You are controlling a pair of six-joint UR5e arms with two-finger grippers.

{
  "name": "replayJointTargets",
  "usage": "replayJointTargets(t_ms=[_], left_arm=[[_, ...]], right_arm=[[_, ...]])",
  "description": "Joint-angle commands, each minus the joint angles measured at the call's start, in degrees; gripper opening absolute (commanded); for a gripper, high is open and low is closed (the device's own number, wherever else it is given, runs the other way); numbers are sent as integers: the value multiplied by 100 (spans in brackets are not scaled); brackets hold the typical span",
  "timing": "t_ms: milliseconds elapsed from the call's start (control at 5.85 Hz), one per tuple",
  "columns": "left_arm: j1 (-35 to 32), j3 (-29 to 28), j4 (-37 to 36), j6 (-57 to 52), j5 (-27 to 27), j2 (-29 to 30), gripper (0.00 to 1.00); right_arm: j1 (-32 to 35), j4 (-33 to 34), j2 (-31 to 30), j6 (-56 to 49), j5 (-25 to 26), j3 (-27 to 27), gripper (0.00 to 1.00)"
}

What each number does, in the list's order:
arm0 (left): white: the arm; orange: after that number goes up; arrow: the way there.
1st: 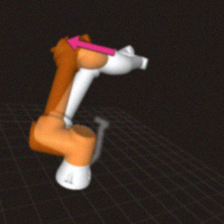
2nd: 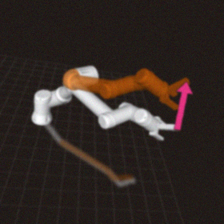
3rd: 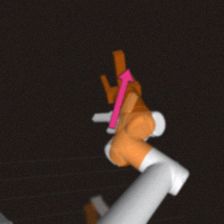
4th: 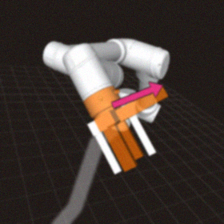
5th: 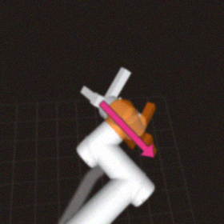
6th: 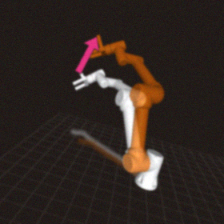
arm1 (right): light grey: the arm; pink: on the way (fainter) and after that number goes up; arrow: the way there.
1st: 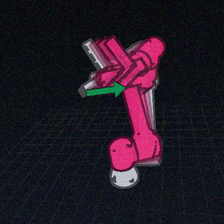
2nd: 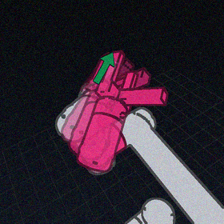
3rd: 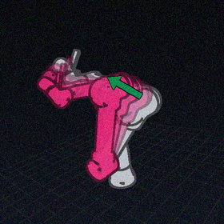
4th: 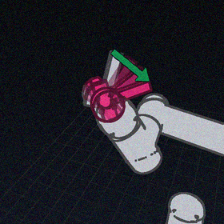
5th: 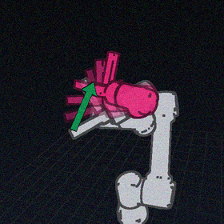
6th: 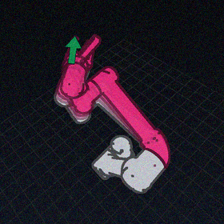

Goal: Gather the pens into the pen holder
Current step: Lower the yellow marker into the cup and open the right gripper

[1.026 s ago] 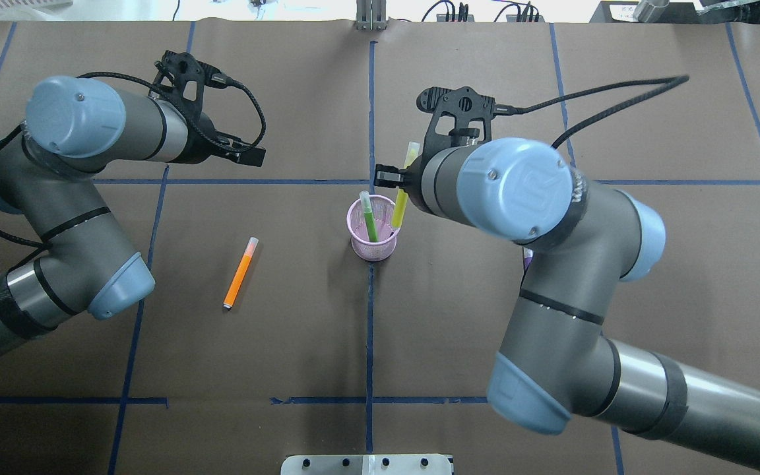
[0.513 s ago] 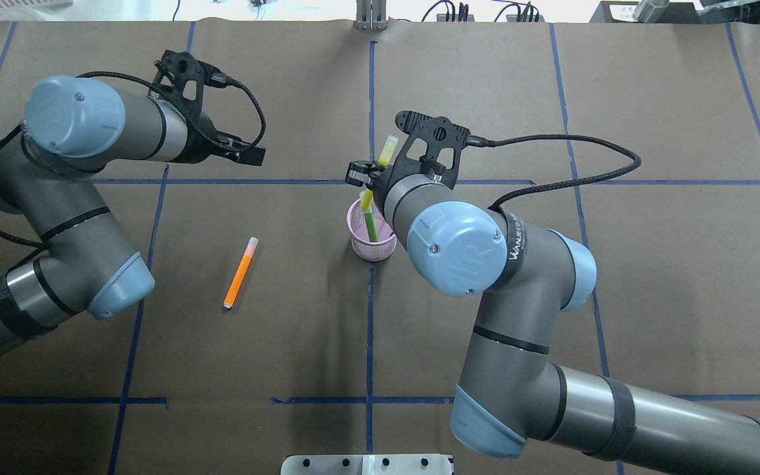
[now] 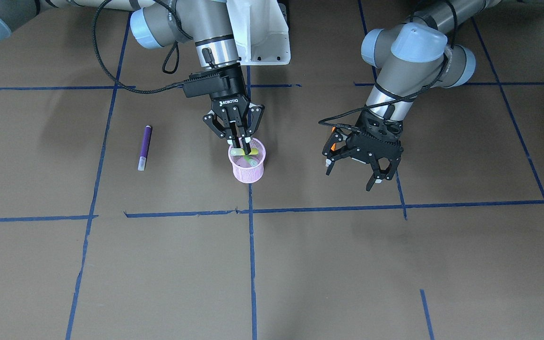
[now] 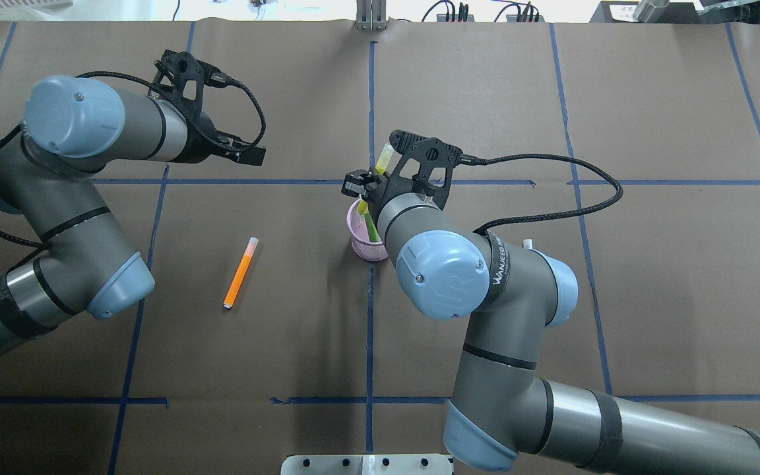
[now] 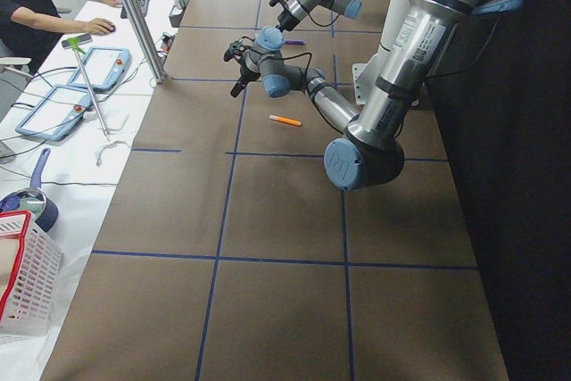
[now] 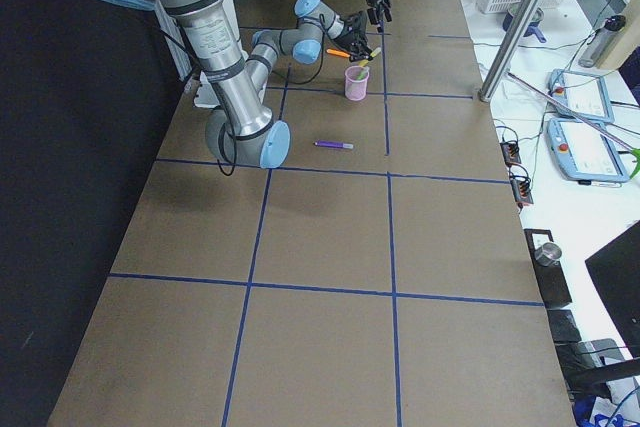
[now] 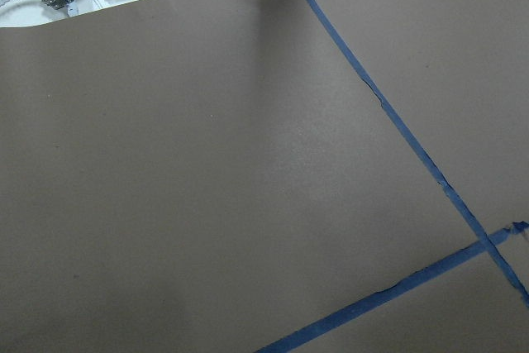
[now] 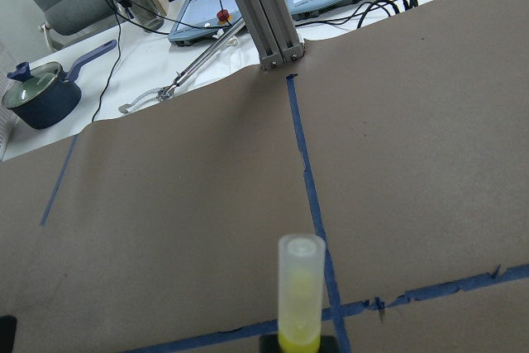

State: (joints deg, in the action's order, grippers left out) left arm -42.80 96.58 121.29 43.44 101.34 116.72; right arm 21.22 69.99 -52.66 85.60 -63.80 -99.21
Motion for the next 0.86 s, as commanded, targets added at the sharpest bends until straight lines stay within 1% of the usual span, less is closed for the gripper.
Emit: replayJointTargets(t_ms=[0, 171, 342, 513, 684], left_arm=[[0, -8, 0, -2, 0, 0, 100], [0, -8, 0, 7, 0, 0, 100], [0, -34, -9, 129, 0, 0, 100], [35, -87, -18, 330, 35, -26, 100], [35, -70, -96, 332, 105, -26, 100]], right_arm=[[-109, 6, -42, 1, 165, 6, 25], [-144, 41, -68, 1, 270, 24, 99], [-180, 15, -86, -8, 515, 15, 100], [-171, 6, -86, -8, 500, -11, 100], [-145, -3, -86, -17, 378, -55, 100]])
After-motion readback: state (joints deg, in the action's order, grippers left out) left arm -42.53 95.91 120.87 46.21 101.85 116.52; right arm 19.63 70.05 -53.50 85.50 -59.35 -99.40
